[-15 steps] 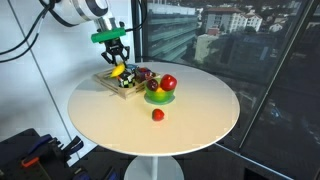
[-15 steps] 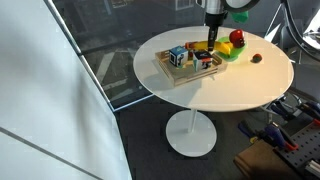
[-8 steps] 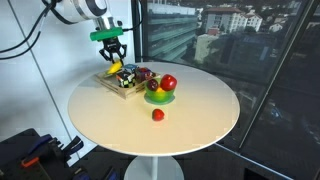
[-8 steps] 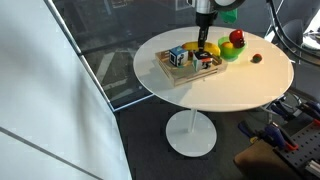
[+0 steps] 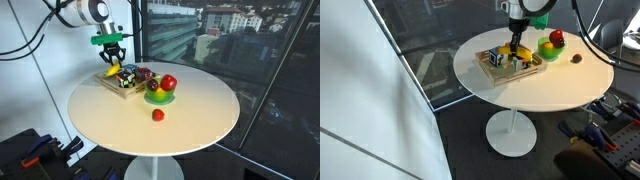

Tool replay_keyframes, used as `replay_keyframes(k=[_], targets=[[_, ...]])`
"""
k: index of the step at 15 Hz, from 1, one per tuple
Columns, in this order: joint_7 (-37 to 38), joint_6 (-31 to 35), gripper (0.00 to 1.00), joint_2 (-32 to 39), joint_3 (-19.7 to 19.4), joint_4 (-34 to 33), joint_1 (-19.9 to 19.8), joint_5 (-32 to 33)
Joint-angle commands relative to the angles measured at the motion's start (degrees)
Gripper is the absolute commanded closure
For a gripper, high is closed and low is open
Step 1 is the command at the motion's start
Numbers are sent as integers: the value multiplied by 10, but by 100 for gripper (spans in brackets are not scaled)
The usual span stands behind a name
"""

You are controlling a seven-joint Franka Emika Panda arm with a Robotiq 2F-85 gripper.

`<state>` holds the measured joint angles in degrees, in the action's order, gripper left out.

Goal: Put the banana on the tray, remove the black and white dice from the tray, put it on the table and then put the plum plush toy on the table

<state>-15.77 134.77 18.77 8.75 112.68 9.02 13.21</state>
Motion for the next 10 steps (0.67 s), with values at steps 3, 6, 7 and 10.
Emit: replay_keyframes(k=[3, 6, 7, 10], targets=[[15, 14, 34, 17, 2, -14, 4, -8], [17, 14, 13, 15, 0, -13, 4, -5], [17, 13, 6, 13, 0, -12, 4, -5], [24, -7, 0, 4, -4, -10, 4, -3]])
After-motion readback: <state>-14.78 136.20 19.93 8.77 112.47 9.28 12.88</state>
